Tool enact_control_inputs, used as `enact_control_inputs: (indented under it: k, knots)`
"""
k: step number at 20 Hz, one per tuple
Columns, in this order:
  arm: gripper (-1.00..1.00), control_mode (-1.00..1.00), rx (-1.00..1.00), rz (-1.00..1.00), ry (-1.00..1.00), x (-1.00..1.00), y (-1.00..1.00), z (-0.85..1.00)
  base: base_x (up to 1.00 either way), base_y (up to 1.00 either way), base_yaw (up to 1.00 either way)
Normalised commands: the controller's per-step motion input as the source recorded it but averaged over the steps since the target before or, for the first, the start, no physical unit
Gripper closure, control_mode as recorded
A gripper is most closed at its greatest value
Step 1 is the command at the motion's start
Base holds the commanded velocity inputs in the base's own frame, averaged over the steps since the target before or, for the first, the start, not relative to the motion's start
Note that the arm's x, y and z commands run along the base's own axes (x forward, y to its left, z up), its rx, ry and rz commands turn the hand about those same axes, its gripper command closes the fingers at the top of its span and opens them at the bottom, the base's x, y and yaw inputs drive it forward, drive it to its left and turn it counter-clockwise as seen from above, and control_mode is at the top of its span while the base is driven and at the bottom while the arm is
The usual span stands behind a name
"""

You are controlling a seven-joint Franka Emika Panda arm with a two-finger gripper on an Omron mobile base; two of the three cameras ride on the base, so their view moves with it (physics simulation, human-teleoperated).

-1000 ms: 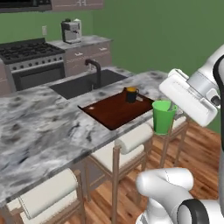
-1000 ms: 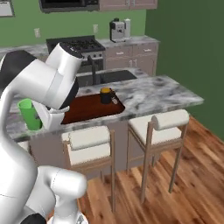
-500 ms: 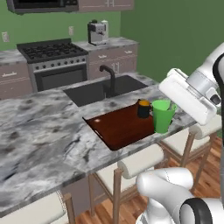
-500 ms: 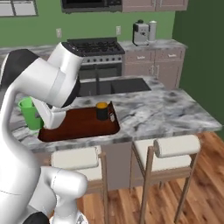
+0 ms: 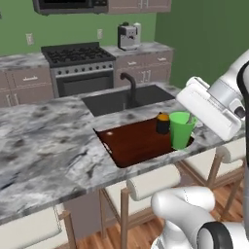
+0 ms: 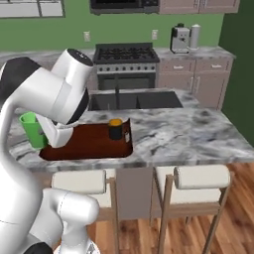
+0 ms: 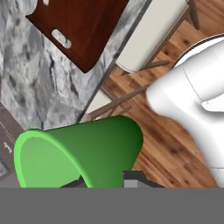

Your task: There is a tray on the dining counter. Grab the cup, mug, and pitcher and place them on the tray. The pitcher may be placed next to the tray if it cannot fit the tray.

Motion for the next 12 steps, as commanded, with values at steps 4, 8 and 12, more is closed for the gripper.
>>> enact_control_inputs:
  k: [4, 8, 12]
  knots:
    - [1.00, 1.00, 0.00, 0.00, 0.00, 0.00, 0.00, 0.00, 0.30, -0.86, 0.26]
    - [1.00, 1.00, 0.00, 0.00, 0.00, 0.00, 0.00, 0.00, 0.20, -0.65, 0.19]
    - [1.00, -1.00, 0.00, 0.03, 0.00, 0.20, -0.27, -0.19, 0.04, -0.07, 0.03]
